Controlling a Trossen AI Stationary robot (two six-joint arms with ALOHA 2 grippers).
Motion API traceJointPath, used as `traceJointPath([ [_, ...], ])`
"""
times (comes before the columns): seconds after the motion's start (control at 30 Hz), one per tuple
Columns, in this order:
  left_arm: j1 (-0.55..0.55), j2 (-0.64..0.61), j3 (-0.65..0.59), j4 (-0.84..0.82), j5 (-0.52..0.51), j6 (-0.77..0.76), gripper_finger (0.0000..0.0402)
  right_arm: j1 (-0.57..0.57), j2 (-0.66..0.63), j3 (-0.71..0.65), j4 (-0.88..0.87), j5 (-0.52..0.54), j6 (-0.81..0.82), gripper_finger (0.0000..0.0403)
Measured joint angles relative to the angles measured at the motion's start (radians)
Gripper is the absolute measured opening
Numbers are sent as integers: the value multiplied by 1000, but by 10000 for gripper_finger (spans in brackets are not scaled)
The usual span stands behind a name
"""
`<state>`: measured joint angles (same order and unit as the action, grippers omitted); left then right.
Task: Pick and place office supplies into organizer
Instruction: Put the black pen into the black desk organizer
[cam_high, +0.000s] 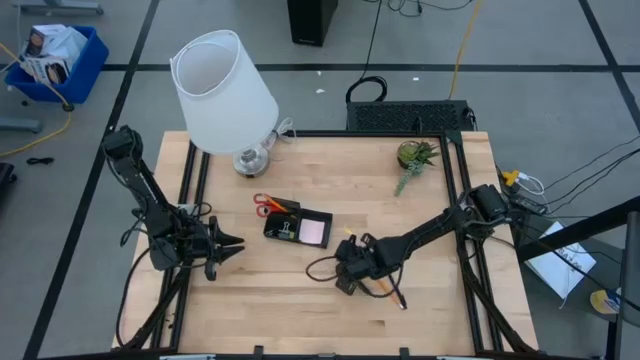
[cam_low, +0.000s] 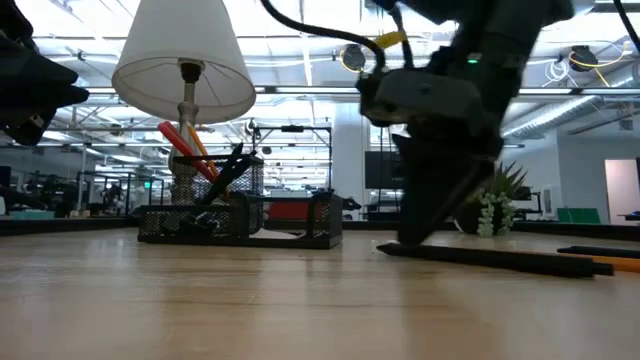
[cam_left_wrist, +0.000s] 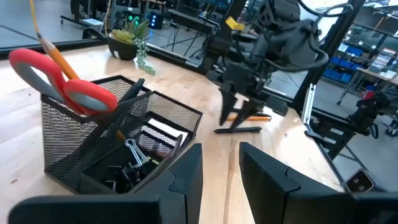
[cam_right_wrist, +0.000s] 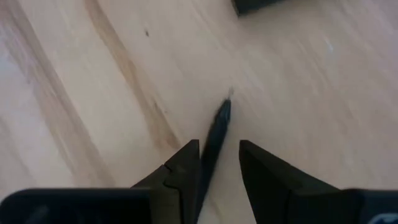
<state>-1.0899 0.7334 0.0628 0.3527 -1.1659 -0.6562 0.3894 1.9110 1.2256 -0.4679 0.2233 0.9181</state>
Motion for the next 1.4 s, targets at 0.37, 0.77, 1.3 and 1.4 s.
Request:
traceJointPath([
  [0.37, 7, 17, 0, -19, 41, -35, 108, -37, 84, 18, -7, -40, -86, 109],
  [0.77, 9, 48, 0, -8, 32, -60, 108, -35, 89, 15, -1, -31, -77, 17],
  [1.3, 9, 52, 0, -13, 14, -60, 108, -23, -40, 11, 226, 70, -185, 19],
  [1.4, 9, 52, 0, -12, 14, -60, 108, -22, -56, 9, 291, 112, -245, 18],
])
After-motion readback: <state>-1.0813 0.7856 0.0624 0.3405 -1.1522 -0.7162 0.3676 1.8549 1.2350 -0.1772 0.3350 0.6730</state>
